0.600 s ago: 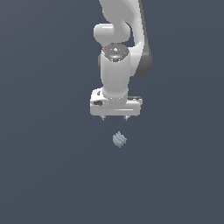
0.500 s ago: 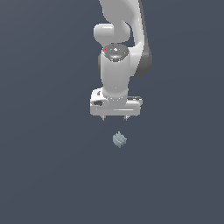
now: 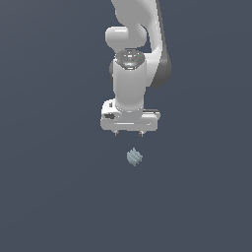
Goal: Pick up the object and move it to a goal position.
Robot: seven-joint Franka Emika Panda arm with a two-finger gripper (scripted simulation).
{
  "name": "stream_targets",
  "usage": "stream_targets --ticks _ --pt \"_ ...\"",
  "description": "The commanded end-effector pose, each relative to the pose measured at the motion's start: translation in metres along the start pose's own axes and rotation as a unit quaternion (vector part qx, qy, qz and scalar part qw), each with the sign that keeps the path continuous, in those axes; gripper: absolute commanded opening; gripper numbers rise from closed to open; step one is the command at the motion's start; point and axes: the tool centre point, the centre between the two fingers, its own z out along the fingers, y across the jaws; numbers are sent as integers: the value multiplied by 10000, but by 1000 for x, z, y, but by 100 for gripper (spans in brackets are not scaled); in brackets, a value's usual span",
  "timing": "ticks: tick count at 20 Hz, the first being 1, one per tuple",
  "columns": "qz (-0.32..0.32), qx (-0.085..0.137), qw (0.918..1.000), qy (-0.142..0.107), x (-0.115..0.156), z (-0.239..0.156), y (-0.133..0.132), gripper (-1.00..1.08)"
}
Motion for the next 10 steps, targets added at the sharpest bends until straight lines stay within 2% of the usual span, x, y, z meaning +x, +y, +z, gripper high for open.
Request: stream_targets --ticks 1,10 --pt "7 -1 10000 0 0 0 0 100" --pt "-350 -24 9994 -16 3 9 -2 100"
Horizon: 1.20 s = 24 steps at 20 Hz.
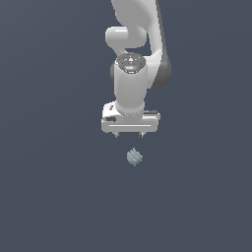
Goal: Pick up the object and move it to a goal position.
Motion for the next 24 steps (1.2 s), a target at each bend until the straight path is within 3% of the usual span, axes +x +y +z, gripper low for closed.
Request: stream_targets --ticks 1,10,24 --pt "-169 -10 9999 -10 2 5 -1 100" --pt "-1199 -45 9928 -60 11 33 -7 100" --pt "-2939 -12 9557 -124 23 84 -21 100"
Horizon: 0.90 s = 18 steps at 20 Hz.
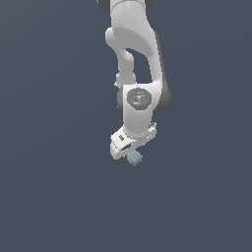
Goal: Pick up the object and move it to a goal position.
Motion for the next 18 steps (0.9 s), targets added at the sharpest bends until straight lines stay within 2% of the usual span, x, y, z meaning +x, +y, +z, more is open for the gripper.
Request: stream_targets --ticks 1,8,13,18 --pt "-219 7 9998 1 2 6 -1 100" --pt "-516 20 9987 0 5 14 -2 100" --pt "-507 21 9987 -2 5 16 -2 100" --pt "-518 21 9987 -1 5 34 -2 100"
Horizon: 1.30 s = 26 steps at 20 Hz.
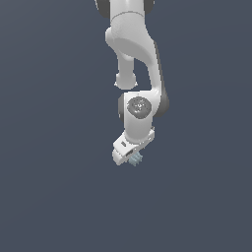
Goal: Pick up the object and move it to a goal position.
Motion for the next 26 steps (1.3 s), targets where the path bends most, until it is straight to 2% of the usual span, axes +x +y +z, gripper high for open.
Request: stream_targets --ticks 1,5,10,11,26 --pt "-8 4 10000 -5 -1 13 -1 100" --pt "-18 4 10000 -5 -1 32 -1 100" --pt "-18 4 10000 -5 0 38 0 100" --pt "-18 4 10000 -5 0 38 0 -100" --pt "-17 2 10000 -4 -3 32 1 -100"
